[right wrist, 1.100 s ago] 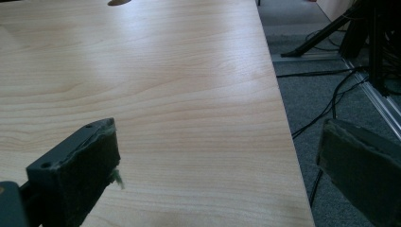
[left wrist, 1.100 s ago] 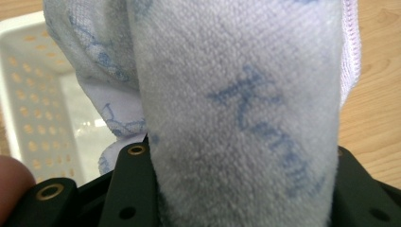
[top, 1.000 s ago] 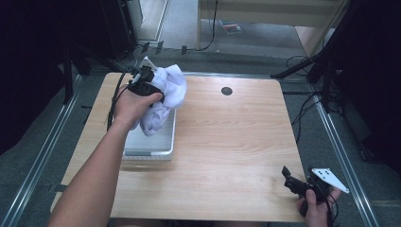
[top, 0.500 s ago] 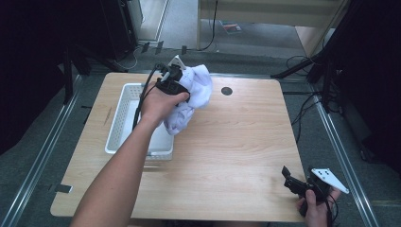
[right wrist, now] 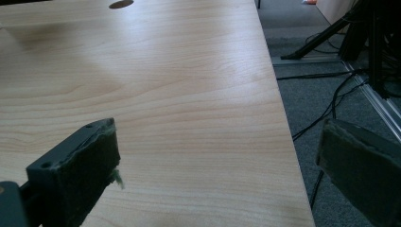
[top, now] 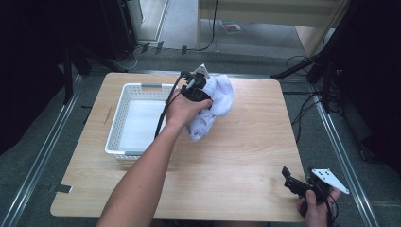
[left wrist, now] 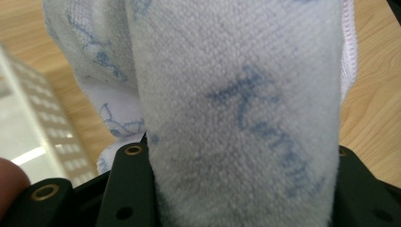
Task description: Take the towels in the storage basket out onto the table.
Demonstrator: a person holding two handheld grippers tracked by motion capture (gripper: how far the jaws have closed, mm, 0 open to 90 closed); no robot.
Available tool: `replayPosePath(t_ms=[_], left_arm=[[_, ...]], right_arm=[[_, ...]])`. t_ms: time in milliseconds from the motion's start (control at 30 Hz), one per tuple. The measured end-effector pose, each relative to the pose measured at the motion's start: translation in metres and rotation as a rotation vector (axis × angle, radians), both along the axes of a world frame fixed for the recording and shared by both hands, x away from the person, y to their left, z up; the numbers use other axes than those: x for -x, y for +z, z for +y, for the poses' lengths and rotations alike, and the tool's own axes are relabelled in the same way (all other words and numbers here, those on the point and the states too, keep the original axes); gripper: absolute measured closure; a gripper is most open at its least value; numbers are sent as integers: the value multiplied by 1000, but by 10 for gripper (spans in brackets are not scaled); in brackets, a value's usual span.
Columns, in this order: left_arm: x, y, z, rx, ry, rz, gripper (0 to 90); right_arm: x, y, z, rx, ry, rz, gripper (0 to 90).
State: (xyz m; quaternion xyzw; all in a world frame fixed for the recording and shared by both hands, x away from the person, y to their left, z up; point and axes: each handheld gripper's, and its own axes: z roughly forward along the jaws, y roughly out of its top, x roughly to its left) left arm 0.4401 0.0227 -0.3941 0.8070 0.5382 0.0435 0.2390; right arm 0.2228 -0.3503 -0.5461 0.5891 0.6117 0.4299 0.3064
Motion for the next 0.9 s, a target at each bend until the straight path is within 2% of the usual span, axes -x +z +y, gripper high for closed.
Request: replayPosePath(t_ms=[67, 233, 367, 400, 433, 467, 633, 833, 867, 900], left_arm=[[1, -6, -14, 1, -20, 15, 530], [2, -19, -31, -7, -48, 41, 530], [2, -30, -36, -6, -43, 61, 529], [2, -38, -38, 3, -33, 77, 527], [2, -38, -38, 3, -33, 77, 525], [3, -47, -41, 11, -30, 98, 522], [5, -61, -47, 27, -15, 120, 512], [10, -77, -55, -2, -20, 140, 493], [11, -80, -56, -24, -25, 146, 469], [12, -83, -57, -29, -25, 152, 432]], right_arm=[[0, 0, 0, 0, -2, -2, 4], [0, 0, 0, 1, -3, -3, 5], [0, 0, 0, 0, -3, -4, 4], [0, 0, 0, 2, -3, -4, 5], [0, 0, 0, 2, -3, -4, 5], [0, 0, 0, 1, -3, -4, 5], [0, 0, 1, 6, -1, -5, 4], [0, 0, 0, 7, -2, -10, 4], [0, 0, 0, 8, -1, -11, 5], [0, 0, 0, 8, 0, -11, 4]])
